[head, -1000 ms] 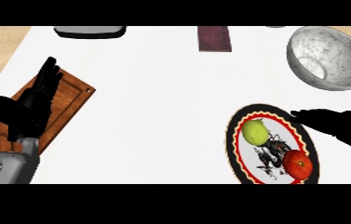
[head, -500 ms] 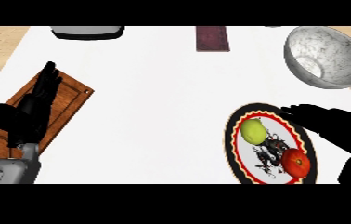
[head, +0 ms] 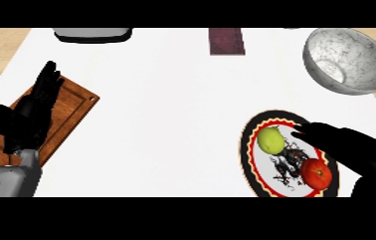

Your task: Pick the tomato from the plate and place it in the bowl

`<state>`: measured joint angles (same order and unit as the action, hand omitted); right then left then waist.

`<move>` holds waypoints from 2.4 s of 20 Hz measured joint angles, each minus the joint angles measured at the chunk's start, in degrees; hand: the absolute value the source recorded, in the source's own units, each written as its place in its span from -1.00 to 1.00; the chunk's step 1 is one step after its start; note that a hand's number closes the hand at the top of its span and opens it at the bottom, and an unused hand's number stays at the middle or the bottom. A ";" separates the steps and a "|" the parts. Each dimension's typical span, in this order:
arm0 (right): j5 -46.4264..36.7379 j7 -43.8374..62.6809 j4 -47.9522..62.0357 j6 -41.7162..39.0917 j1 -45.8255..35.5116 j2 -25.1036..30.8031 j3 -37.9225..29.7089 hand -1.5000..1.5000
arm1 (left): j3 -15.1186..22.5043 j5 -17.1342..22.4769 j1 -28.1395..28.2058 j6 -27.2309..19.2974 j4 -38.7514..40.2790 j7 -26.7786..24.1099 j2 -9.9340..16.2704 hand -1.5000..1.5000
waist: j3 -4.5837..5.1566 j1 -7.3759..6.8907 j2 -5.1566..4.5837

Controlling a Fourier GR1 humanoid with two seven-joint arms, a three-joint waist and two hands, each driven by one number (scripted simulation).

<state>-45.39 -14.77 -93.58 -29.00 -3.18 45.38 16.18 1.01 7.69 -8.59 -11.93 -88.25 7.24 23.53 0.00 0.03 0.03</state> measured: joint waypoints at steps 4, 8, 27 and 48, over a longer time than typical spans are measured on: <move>-3.48 -0.13 0.43 0.44 1.80 -2.58 0.12 -1.00 | -1.29 -0.79 0.64 1.21 -0.47 0.10 -0.83 0.00 | 0.00 0.03 0.00; -6.37 -1.51 1.86 1.41 2.48 -4.80 -0.41 -1.00 | -2.36 -1.54 0.88 2.56 -0.30 -0.39 -1.90 0.00 | 0.00 0.01 0.00; -15.58 -7.94 12.65 2.84 -2.07 -14.06 -1.64 1.00 | -5.33 -5.74 1.91 5.57 -1.67 0.19 -5.66 0.00 | 0.55 -0.14 0.37; -19.80 29.27 21.11 10.45 -28.45 -34.04 -17.91 1.00 | -6.22 -7.11 -0.33 6.63 0.86 -0.43 -6.74 0.00 | 0.05 -0.87 -0.05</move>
<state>-65.19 14.51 -72.47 -18.55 -31.63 11.34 -1.73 -5.22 0.58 -8.92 -5.30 -87.39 6.81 16.79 0.05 -0.84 -0.02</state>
